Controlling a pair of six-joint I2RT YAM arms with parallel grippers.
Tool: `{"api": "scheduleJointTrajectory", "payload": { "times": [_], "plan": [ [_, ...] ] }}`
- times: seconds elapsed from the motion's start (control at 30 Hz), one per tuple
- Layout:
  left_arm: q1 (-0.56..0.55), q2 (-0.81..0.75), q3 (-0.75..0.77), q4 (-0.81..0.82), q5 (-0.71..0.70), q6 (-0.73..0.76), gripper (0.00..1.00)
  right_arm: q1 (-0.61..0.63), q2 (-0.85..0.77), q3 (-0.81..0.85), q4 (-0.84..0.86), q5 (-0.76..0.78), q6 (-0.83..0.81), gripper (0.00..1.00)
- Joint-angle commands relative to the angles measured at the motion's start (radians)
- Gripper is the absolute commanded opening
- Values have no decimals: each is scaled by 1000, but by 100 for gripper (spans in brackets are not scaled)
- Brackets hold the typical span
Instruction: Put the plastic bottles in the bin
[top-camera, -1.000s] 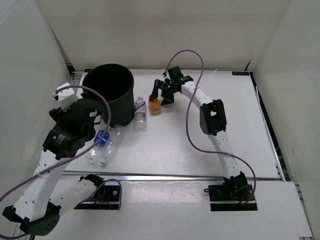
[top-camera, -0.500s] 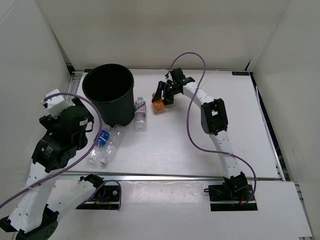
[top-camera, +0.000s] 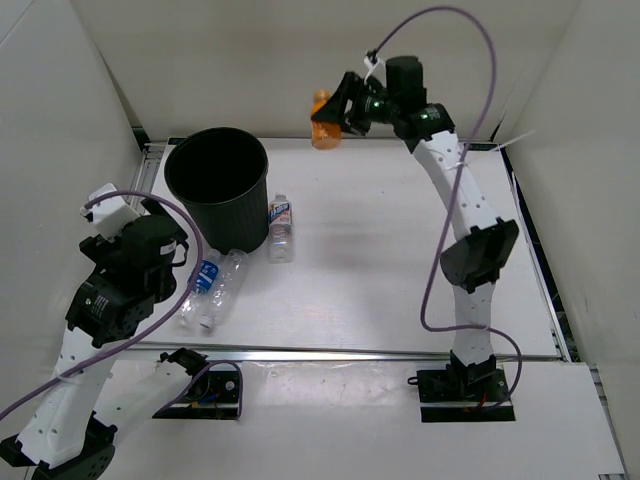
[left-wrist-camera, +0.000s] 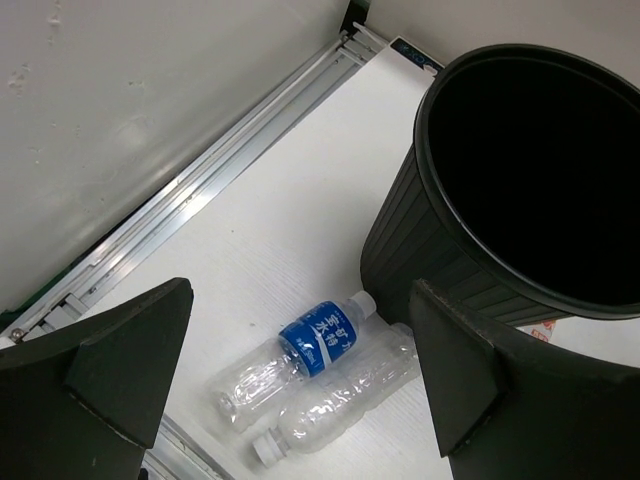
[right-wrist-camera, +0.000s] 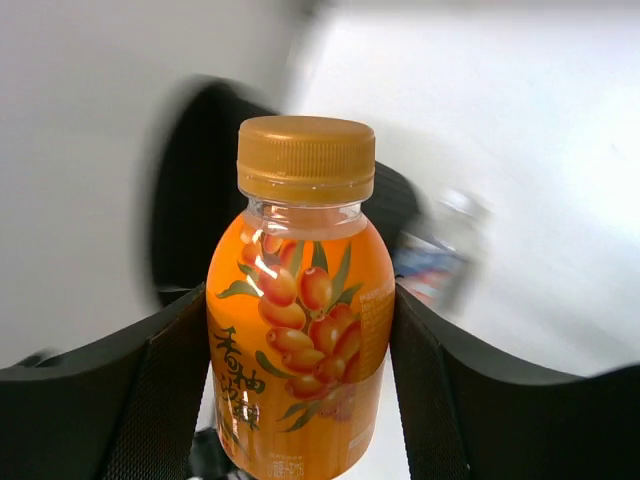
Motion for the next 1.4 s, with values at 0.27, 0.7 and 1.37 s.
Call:
{"api": "scheduleJointTrajectory", "payload": {
  "times": [0.27,0.7,1.37],
  "plan": [
    [3,-39,-56,43,81,-29,100,184,14,142,437,-259,349,23],
    [3,-48,5,-6,203,15,100,236,162,190,637,-224,475,29],
    [3,-65,-4,-17,271,26,100,267,226,204,589,-204,504,92]
  ]
}}
